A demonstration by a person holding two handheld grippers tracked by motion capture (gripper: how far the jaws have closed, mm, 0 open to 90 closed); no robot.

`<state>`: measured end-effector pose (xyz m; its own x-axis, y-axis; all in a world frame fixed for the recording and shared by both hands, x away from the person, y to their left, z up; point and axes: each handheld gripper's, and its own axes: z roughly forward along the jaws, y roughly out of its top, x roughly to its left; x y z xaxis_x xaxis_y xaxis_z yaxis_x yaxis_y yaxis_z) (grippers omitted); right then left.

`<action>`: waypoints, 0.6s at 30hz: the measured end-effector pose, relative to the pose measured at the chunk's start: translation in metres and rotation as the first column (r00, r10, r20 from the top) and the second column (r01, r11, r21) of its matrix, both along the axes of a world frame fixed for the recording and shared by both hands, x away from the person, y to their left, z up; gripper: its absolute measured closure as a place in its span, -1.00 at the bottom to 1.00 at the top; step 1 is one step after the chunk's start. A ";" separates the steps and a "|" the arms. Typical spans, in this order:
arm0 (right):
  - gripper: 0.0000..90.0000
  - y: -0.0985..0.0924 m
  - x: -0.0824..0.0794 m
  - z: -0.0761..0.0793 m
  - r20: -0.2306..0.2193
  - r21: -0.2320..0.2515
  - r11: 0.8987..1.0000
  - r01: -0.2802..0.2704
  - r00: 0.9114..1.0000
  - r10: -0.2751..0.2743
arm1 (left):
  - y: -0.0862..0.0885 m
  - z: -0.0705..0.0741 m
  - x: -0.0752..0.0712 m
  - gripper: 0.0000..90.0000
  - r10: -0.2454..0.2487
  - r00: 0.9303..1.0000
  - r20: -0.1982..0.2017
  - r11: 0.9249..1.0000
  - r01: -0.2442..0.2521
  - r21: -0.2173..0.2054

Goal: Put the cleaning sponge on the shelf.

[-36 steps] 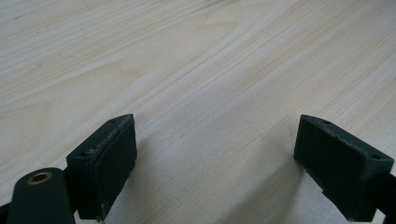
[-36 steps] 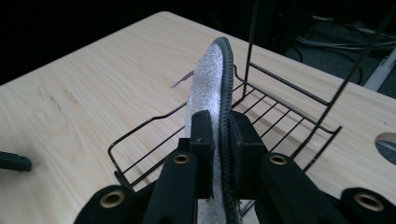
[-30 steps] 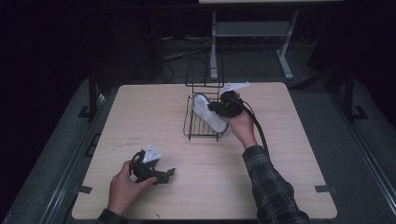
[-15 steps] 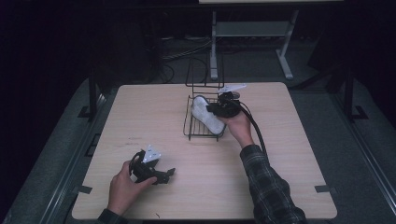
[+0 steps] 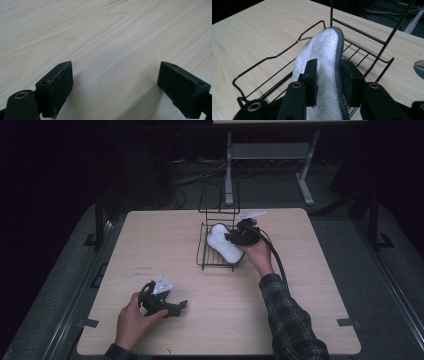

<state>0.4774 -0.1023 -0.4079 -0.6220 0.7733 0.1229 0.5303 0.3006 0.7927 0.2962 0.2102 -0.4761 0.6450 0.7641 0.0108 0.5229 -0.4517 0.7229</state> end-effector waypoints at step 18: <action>0.58 -0.012 -0.007 0.001 -0.005 0.006 1.000 0.026 1.000 -0.026 | 0.000 0.000 0.000 -0.73 0.001 1.000 -0.001 1.000 -0.001 0.000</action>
